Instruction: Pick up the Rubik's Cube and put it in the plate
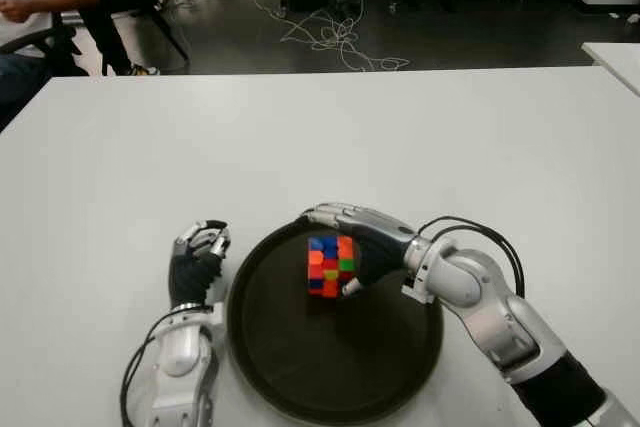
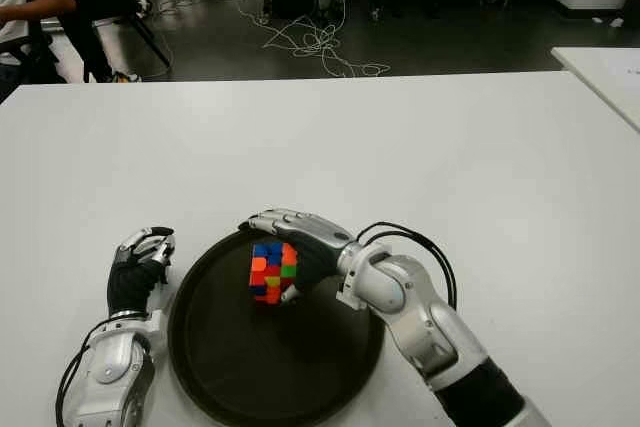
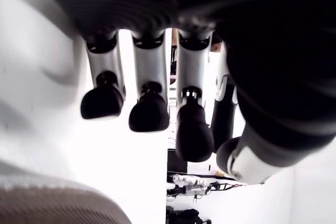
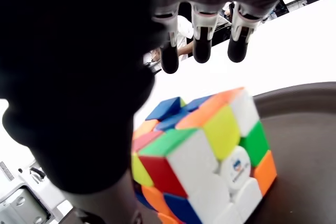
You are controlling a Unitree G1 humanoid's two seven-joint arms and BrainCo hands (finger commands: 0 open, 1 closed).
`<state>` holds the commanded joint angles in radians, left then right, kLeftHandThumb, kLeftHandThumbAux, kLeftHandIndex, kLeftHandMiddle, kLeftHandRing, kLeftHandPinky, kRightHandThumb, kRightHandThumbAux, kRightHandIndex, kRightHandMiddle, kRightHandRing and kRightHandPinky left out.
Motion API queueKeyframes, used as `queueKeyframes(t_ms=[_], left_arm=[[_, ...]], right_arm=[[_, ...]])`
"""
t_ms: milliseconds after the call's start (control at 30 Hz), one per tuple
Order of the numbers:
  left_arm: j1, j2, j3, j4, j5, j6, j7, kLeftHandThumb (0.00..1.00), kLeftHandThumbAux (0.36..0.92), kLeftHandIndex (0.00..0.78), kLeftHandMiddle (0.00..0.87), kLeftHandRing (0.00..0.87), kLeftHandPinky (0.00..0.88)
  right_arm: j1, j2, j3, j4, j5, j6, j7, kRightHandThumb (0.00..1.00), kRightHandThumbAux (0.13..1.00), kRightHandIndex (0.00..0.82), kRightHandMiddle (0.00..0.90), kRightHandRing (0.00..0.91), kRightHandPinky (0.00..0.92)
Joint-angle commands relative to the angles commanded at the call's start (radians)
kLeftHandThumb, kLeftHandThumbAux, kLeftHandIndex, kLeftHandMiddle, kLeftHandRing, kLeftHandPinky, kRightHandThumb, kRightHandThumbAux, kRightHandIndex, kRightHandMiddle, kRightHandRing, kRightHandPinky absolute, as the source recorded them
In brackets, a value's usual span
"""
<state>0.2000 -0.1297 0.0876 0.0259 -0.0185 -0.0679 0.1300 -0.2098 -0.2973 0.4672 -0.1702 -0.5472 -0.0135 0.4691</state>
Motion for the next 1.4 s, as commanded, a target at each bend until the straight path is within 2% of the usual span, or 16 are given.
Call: queueKeyframes(t_ms=[667, 967, 1067, 1167, 1400], left_arm=[[0.007, -0.013, -0.001, -0.025, 0.004, 0.026, 0.007, 0.707, 0.707, 0.444, 0.785, 0.812, 0.811], [0.004, -0.014, -0.002, -0.013, 0.007, 0.010, 0.016, 0.708, 0.706, 0.444, 0.785, 0.812, 0.812], [0.003, -0.014, -0.001, -0.010, 0.004, 0.006, 0.014, 0.708, 0.706, 0.444, 0.785, 0.812, 0.812], [0.001, -0.016, 0.002, -0.005, -0.001, 0.002, 0.015, 0.708, 0.706, 0.444, 0.785, 0.812, 0.811], [-0.009, -0.014, 0.008, 0.014, -0.006, -0.017, 0.012, 0.709, 0.706, 0.444, 0.787, 0.813, 0.811]], right_arm=[[0.004, 0.003, -0.004, -0.006, 0.012, 0.019, 0.012, 0.000, 0.947, 0.000, 0.000, 0.000, 0.002], [-0.007, -0.009, -0.026, -0.011, 0.008, -0.010, -0.014, 0.000, 0.962, 0.000, 0.000, 0.000, 0.018], [-0.017, -0.023, -0.042, -0.014, 0.013, -0.009, -0.004, 0.000, 0.961, 0.000, 0.000, 0.000, 0.021], [-0.020, -0.051, -0.084, -0.020, 0.032, -0.016, -0.005, 0.000, 0.958, 0.000, 0.000, 0.000, 0.024], [0.004, -0.077, -0.193, -0.020, 0.053, -0.061, -0.104, 0.000, 0.958, 0.000, 0.000, 0.000, 0.017]])
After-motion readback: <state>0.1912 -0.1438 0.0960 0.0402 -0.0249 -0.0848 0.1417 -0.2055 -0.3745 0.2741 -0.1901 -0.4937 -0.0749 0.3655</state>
